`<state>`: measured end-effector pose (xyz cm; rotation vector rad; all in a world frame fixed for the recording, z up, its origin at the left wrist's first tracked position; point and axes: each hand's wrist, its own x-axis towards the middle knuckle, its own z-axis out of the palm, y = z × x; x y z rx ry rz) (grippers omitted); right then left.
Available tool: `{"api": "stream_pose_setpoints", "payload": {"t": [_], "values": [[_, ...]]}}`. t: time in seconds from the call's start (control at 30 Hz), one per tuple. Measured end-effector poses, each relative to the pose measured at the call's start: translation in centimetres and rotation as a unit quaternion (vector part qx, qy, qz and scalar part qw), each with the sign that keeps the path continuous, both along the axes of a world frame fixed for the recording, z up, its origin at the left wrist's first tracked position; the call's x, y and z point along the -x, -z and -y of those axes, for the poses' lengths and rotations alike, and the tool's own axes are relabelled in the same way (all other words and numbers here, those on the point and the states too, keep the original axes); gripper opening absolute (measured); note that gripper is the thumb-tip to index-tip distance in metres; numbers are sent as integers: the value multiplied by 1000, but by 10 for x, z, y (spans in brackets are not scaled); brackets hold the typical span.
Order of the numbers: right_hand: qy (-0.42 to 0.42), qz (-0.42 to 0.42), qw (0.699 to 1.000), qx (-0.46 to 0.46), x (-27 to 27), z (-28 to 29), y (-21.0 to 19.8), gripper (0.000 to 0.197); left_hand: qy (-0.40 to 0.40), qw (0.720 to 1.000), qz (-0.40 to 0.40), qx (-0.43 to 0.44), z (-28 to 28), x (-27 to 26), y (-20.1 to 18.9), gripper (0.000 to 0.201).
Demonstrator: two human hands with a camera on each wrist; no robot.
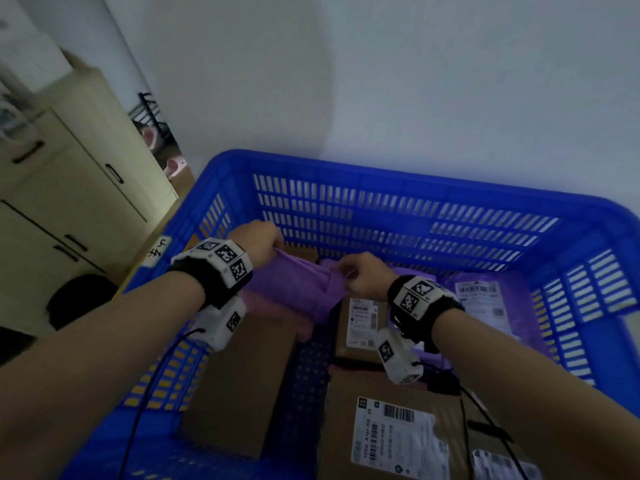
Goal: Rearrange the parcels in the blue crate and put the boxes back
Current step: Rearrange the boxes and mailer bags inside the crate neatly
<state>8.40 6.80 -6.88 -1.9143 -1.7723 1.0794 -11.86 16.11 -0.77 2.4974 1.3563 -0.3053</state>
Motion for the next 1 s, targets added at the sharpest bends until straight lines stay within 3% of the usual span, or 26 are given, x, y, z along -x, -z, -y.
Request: {"api": "stream_pose_setpoints", "payload": {"t": [0.1, 0.2, 0.27, 0.4, 0.57, 0.67, 0.8, 0.87, 1.0], "values": [[111, -59, 986, -112, -14, 10, -19, 33, 13, 997, 61, -46, 4, -2, -25, 18], [245, -117, 940, -206, -28, 19, -44, 24, 15, 991, 106, -79, 6, -2, -48, 18], [283, -155, 919, -228, -34, 25, -58, 17, 10, 985, 146, -89, 8, -3, -63, 18], [282, -366, 876, -138, -26, 44, -88, 21, 5, 957, 274, -93, 18, -14, -85, 14], [262, -479, 838, 1, -14, 62, -109, 19, 63, 930, 355, -74, 50, -36, -92, 14], [260, -477, 838, 37, -14, 71, -108, 35, 91, 929, 358, -29, 75, -46, -85, 20], [291, -433, 850, 68, -12, 80, -97, 18, 139, 937, 321, -14, 105, -57, -62, 28], [306, -396, 863, 74, -11, 84, -89, 11, 135, 946, 295, -1, 116, -62, -51, 21], [321, -415, 848, 75, -16, 92, -80, 5, 119, 957, 262, 41, 125, -62, -37, 28]]}}
